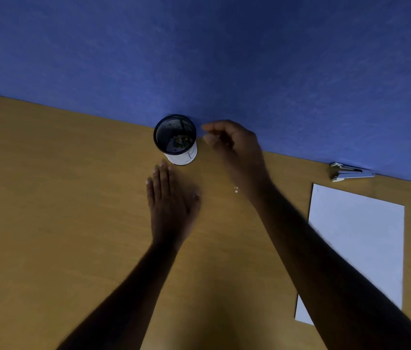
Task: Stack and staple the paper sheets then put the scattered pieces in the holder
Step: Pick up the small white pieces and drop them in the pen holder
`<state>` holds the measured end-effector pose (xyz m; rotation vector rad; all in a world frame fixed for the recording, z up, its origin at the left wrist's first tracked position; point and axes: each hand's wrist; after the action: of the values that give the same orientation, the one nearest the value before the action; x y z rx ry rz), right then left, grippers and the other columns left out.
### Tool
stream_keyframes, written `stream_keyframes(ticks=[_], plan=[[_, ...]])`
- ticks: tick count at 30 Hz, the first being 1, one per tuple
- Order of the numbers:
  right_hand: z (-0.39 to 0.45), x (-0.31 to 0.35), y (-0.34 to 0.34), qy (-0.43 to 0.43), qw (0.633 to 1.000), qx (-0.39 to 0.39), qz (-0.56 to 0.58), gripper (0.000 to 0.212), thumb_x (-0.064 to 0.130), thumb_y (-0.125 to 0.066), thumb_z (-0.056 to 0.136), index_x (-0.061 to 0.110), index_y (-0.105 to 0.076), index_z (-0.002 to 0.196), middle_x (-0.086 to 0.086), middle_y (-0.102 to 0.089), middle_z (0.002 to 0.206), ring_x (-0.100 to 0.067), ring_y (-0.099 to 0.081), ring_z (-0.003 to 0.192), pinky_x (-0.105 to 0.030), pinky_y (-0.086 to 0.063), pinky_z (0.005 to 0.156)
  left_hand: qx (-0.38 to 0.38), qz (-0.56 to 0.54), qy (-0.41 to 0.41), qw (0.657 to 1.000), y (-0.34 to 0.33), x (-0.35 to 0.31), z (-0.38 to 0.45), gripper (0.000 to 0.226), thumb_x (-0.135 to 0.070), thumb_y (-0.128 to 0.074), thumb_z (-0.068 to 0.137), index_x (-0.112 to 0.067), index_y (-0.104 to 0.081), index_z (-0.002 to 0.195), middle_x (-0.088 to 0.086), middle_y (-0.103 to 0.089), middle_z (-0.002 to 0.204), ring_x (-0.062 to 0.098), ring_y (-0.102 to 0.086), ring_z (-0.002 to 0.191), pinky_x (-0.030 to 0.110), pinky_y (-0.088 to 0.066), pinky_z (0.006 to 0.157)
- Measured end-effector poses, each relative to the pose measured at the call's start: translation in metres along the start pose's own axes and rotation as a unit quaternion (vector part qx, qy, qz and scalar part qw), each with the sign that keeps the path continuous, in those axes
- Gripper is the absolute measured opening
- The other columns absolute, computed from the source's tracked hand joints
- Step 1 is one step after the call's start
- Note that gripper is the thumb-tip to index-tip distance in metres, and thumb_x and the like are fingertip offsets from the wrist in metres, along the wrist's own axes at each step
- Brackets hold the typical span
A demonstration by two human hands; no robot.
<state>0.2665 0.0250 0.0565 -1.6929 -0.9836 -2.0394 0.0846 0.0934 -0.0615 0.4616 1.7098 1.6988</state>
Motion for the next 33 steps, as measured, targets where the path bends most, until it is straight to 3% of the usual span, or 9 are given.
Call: stream_keyframes(ticks=[2,4,7,12,17,22,24,29,33], plan=[[0.016,0.007,-0.017,0.075,0.995,0.029,-0.064,0.018,0.013,-0.065,0.097,0.005,-0.071,0.112,-0.001,-0.074,0.104,-0.006,-0.066,0.095,-0.012,-0.049,0.079,-0.004,-0.004,0.001,1.0,0.0,0.0,0.001,0.088,-0.057,-0.047,0.101,0.002,-0.026,0.164,0.019,-0.022,0.175,0.033,-0.018,0.164,0.053,-0.015,0.134],[0.029,0.006,-0.034,0.141,0.98,0.052,-0.131,0.016,0.013,-0.065,0.096,0.004,-0.071,0.108,-0.007,-0.073,0.102,-0.019,-0.068,0.097,-0.025,-0.053,0.084,-0.003,-0.005,0.003,1.0,0.0,0.0,0.001,0.089,-0.058,-0.045,0.101,0.002,-0.026,0.164,0.019,-0.023,0.175,0.033,-0.018,0.164,0.053,-0.015,0.134],[0.042,0.003,-0.048,0.149,0.968,0.077,-0.188,0.014,0.011,-0.066,0.092,0.008,-0.072,0.104,-0.004,-0.075,0.102,-0.02,-0.069,0.098,-0.034,-0.054,0.086,0.003,-0.003,0.004,1.0,0.0,-0.001,0.002,0.09,-0.06,-0.042,0.101,0.002,-0.024,0.164,0.017,-0.022,0.175,0.032,-0.017,0.165,0.053,-0.015,0.134],[0.053,0.0,-0.048,0.098,0.978,0.103,-0.152,0.011,0.008,-0.073,0.087,0.01,-0.073,0.098,0.004,-0.077,0.096,-0.002,-0.067,0.088,-0.024,-0.057,0.08,0.003,-0.007,0.003,1.0,0.0,0.0,0.002,0.09,-0.059,-0.046,0.101,0.002,-0.025,0.164,0.017,-0.023,0.175,0.031,-0.016,0.165,0.052,-0.014,0.134],[0.052,0.003,-0.048,0.104,0.978,0.087,-0.161,0.017,0.018,-0.079,0.085,0.01,-0.069,0.095,0.005,-0.075,0.094,0.001,-0.063,0.084,-0.005,-0.046,0.069,0.004,0.001,0.001,1.0,0.0,0.0,0.001,0.089,-0.06,-0.045,0.102,0.001,-0.026,0.164,0.017,-0.023,0.175,0.032,-0.016,0.165,0.052,-0.013,0.134],[0.054,0.007,-0.047,0.115,0.975,0.112,-0.151,0.012,0.001,-0.064,0.09,0.009,-0.064,0.099,0.004,-0.077,0.095,-0.003,-0.072,0.091,-0.028,-0.062,0.081,0.007,0.002,0.005,1.0,0.0,0.0,0.002,0.09,-0.062,-0.04,0.102,0.0,-0.025,0.165,0.016,-0.021,0.176,0.03,-0.015,0.165,0.051,-0.012,0.135],[0.053,0.006,-0.045,0.11,0.977,0.118,-0.14,0.014,-0.002,-0.063,0.089,0.008,-0.063,0.098,0.004,-0.078,0.095,-0.002,-0.073,0.093,-0.03,-0.062,0.082,0.006,0.001,0.004,1.0,0.0,0.0,0.003,0.089,-0.061,-0.041,0.102,0.0,-0.025,0.164,0.016,-0.021,0.176,0.03,-0.015,0.165,0.051,-0.012,0.135],[0.051,0.003,-0.042,0.117,0.983,0.088,-0.111,0.01,0.008,-0.073,0.089,0.006,-0.069,0.098,0.006,-0.078,0.095,-0.001,-0.073,0.092,-0.029,-0.061,0.08,0.004,0.0,0.004,1.0,0.001,-0.001,0.002,0.089,-0.061,-0.043,0.102,0.0,-0.025,0.164,0.017,-0.021,0.176,0.031,-0.015,0.165,0.052,-0.013,0.135],[0.048,0.006,-0.034,0.135,0.983,0.054,-0.108,0.013,0.017,-0.07,0.095,0.006,-0.073,0.101,0.004,-0.078,0.094,0.001,-0.067,0.087,-0.011,-0.052,0.075,0.002,-0.001,0.005,1.0,0.002,-0.001,0.002,0.089,-0.06,-0.045,0.102,0.0,-0.025,0.164,0.016,-0.021,0.176,0.031,-0.015,0.165,0.051,-0.013,0.135]])
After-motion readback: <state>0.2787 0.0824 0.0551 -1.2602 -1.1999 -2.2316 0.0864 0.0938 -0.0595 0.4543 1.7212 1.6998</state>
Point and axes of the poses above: each hand's wrist, its own z-axis towards the middle knuckle, its own y-axis out of the back of the hand, x = y × z
